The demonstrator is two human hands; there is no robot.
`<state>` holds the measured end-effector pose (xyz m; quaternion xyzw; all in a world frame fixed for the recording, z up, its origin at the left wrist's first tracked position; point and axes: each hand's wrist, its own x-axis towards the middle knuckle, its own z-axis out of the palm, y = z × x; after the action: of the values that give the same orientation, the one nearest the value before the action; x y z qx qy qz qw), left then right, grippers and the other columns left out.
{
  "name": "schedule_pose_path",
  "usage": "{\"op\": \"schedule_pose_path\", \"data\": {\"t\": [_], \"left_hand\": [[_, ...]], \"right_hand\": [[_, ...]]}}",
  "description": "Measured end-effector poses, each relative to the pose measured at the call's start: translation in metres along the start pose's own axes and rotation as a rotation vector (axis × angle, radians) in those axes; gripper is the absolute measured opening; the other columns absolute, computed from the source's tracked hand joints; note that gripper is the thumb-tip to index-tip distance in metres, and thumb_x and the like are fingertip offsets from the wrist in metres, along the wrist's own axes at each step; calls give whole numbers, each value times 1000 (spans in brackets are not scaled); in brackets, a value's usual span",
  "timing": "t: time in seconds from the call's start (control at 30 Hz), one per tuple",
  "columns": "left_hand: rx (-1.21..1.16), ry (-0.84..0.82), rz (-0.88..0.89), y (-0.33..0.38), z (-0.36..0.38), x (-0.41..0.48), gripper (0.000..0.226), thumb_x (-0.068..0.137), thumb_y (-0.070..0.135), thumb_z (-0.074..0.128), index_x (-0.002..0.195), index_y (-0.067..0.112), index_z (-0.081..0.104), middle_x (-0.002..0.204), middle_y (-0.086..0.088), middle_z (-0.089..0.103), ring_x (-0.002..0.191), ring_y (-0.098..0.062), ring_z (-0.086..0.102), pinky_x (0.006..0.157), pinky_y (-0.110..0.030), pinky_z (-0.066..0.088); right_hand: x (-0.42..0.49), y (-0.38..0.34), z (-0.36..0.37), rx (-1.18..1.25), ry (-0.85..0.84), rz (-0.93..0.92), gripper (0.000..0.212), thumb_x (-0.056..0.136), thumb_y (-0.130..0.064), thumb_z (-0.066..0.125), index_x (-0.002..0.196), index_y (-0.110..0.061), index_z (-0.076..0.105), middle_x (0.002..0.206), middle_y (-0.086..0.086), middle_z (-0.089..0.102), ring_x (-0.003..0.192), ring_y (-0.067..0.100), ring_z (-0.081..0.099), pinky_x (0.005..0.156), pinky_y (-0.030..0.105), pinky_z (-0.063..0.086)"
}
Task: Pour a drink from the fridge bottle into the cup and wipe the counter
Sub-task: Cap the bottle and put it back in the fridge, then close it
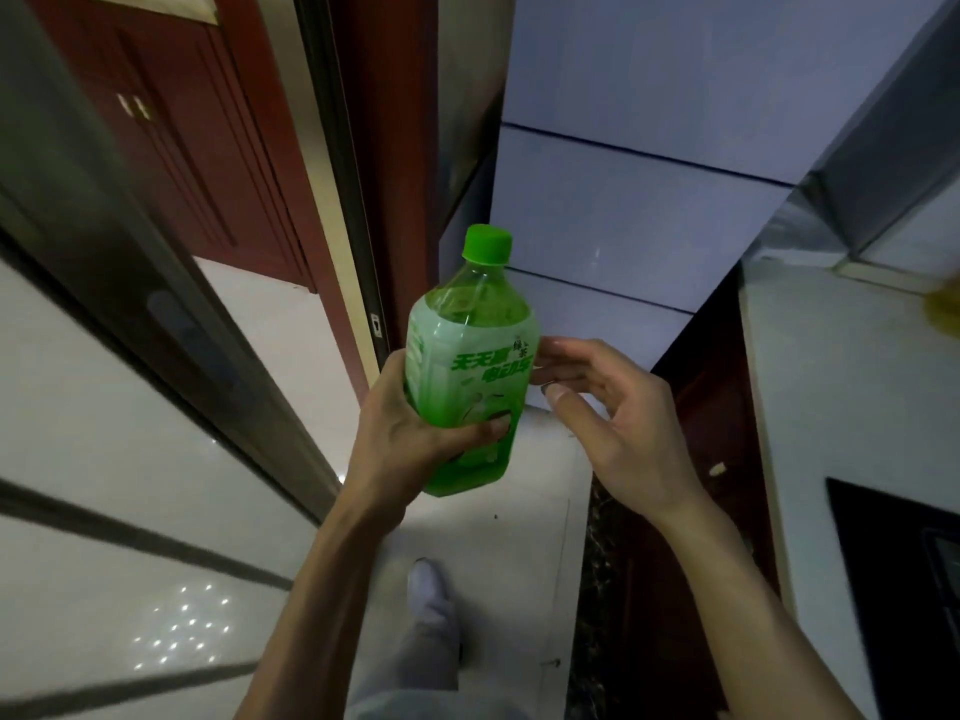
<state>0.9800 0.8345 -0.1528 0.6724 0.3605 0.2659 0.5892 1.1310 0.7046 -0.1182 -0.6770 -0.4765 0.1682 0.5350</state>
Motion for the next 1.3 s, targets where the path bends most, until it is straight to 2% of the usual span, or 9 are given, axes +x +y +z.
{"op": "schedule_pose_path", "data": {"t": [0.17, 0.33, 0.53, 0.7, 0.87, 1.03, 1.1, 1.2, 1.3], "left_hand": [[13, -24, -5, 8, 5, 86, 81, 54, 22, 98, 123, 17, 55, 108, 4, 71, 98, -11, 70, 77, -29, 63], [12, -52, 4, 20, 7, 158, 79, 54, 17, 97, 121, 14, 55, 109, 2, 71, 101, -15, 70, 79, -38, 63], [-32, -2, -48, 23, 9, 212, 92, 40, 41, 94, 121, 20, 55, 109, 2, 72, 100, -17, 71, 80, -43, 63], [-46, 65, -93, 23, 22, 243, 93, 40, 40, 96, 121, 20, 55, 109, 1, 71, 99, -16, 71, 82, -43, 63], [-55, 236, -100, 31, 49, 277, 89, 38, 47, 92, 117, 26, 56, 106, 5, 71, 100, -13, 69, 85, -45, 61], [-66, 391, -110, 39, 74, 308, 86, 37, 48, 94, 113, 31, 57, 108, 4, 72, 102, -17, 69, 85, -49, 60], [-76, 451, -112, 39, 82, 316, 85, 38, 46, 96, 112, 31, 58, 108, 4, 72, 102, -18, 70, 84, -49, 60], [-81, 518, -121, 40, 91, 323, 85, 38, 43, 98, 112, 29, 58, 106, 3, 73, 100, -18, 71, 83, -49, 61], [-95, 561, -122, 44, 97, 327, 84, 38, 39, 98, 111, 27, 58, 106, 0, 73, 99, -18, 72, 83, -50, 61]], "right_hand": [[79, 21, -7, -3, 29, 15, 32, 88, -6, 57, 119, -13, 64, 107, -2, 70, 101, 16, 67, 88, 31, 54], [142, 39, -11, -26, 41, 11, 34, 90, 0, 57, 120, -13, 63, 108, -2, 70, 100, 15, 67, 88, 29, 53], [205, 62, -17, -39, 4, -5, 29, 90, -7, 57, 117, -12, 65, 107, -6, 70, 101, 12, 66, 86, 28, 53], [258, 89, -24, -25, -52, 3, 21, 89, -13, 58, 106, -19, 68, 101, -11, 72, 97, 11, 67, 84, 29, 54], [324, 110, -46, 12, -193, -3, 15, 87, -20, 59, 97, -24, 69, 92, -8, 73, 87, 13, 69, 81, 36, 57], [402, 125, -66, -9, -274, -43, 18, 92, -21, 58, 88, -12, 74, 79, -6, 74, 76, 9, 68, 72, 28, 56], [438, 134, -66, -113, -286, -79, 20, 94, -21, 59, 91, -9, 75, 86, -1, 75, 82, 13, 69, 77, 36, 55], [498, 147, -64, -573, -388, -252, 24, 95, -18, 54, 103, -2, 69, 106, 13, 68, 98, 29, 62, 83, 40, 49], [552, 152, -65, -876, -369, -448, 25, 92, -15, 49, 103, 0, 67, 110, 17, 62, 101, 35, 55, 86, 41, 45]]}}
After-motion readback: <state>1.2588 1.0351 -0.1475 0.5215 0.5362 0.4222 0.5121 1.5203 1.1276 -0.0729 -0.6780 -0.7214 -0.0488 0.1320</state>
